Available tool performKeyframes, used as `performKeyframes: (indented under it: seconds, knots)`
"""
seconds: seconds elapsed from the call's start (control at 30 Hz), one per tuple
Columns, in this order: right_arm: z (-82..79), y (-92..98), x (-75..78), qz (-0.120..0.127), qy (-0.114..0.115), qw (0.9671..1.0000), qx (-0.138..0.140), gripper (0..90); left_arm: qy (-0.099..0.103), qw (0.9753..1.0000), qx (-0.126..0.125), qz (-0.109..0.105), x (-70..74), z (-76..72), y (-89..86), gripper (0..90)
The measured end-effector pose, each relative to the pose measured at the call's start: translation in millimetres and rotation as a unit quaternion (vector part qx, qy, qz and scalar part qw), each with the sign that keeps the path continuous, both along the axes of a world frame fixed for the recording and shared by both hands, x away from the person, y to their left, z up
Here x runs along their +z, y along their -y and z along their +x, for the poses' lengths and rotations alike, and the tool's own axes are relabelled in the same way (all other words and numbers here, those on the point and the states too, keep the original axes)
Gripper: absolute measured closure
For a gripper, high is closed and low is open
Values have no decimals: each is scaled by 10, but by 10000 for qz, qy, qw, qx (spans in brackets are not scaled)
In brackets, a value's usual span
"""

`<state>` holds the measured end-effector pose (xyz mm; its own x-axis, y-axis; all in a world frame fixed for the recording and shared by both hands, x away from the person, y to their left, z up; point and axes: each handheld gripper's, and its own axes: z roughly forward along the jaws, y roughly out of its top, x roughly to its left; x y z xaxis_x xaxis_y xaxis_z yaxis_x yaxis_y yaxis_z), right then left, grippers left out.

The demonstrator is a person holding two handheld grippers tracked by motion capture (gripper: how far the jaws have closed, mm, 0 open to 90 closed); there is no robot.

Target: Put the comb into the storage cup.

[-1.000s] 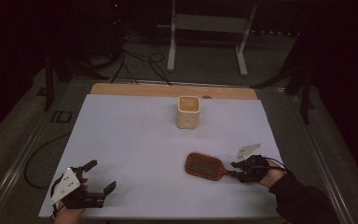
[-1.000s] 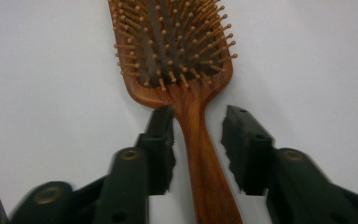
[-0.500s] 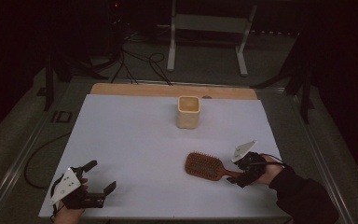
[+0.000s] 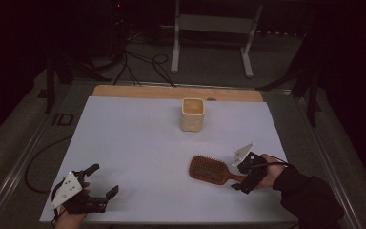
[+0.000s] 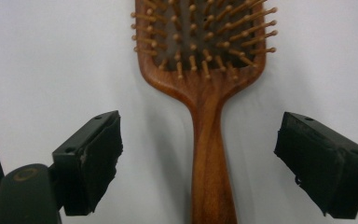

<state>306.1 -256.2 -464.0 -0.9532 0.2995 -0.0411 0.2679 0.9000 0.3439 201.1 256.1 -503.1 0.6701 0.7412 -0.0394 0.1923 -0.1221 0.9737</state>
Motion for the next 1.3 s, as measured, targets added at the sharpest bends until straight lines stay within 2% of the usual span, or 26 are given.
performKeyframes:
  seconds: [0.03, 0.13, 0.43, 0.57, 0.9, 1.3]
  knots:
    - [2, -8, -8, -18, 47, 10000, 45, 167, 6, 10000, 1, -9, 1, 1, -1, 1]
    - [13, -42, -14, -129, -16, 9999, 108, 230, -17, 10000, 9, -25, -3, 2, -2, 1]
    - [78, -130, -78, -560, -100, 9980, 264, 328, 0, 10000, -2, -31, 1, 3, -6, 1]
    - [117, -160, -88, -605, -113, 9979, 211, 384, -8, 10000, -11, -15, -2, 2, -1, 1]
    - [177, -229, -178, -925, -229, 9946, 410, 519, -5, 10000, -7, -17, -2, 0, -5, 1]
    - [240, -282, -231, -1099, -290, 9924, 464, 604, -3, 10000, -7, -26, -1, 5, -11, 1]
